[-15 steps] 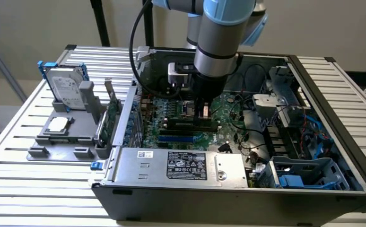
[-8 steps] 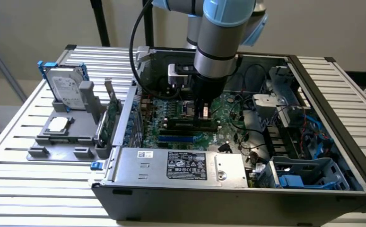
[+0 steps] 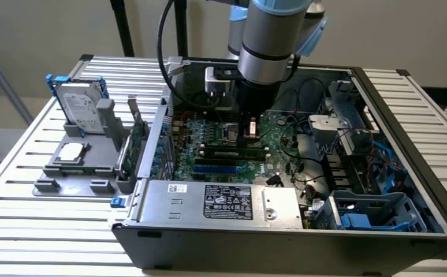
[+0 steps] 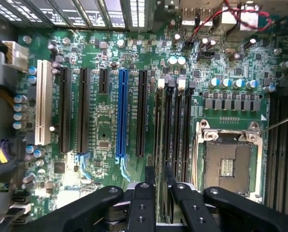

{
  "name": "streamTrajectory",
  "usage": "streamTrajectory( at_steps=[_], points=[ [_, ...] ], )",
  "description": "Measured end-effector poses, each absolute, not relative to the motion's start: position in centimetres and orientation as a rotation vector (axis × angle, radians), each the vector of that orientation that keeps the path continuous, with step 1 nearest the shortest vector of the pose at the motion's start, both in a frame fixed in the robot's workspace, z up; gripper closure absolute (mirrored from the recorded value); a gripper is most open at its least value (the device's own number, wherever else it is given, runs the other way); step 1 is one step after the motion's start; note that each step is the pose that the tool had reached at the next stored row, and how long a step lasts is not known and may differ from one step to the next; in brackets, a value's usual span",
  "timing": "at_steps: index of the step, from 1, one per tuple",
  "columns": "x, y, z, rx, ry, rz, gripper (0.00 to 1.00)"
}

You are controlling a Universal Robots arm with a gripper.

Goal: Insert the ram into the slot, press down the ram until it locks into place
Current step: 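Insert the ram into the slot, then press down the ram until it locks into place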

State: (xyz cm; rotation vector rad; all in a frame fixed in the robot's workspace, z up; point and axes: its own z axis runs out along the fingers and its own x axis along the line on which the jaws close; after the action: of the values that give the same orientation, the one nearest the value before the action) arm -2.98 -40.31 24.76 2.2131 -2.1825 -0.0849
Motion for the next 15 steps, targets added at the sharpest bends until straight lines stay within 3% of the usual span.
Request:
streamTrajectory(
  at_steps=[3, 5, 7, 15],
  points=[
    [-3.29, -40.41, 25.16, 2.213, -2.183, -0.085, 0.79],
    [-3.35, -40.41, 25.15, 2.213, -2.183, -0.085, 0.87],
    [-3.35, -40.42, 25.16, 2.214, -2.183, -0.086, 0.89],
    [-3.36, -40.42, 25.18, 2.214, -2.183, -0.086, 0.89]
  ],
)
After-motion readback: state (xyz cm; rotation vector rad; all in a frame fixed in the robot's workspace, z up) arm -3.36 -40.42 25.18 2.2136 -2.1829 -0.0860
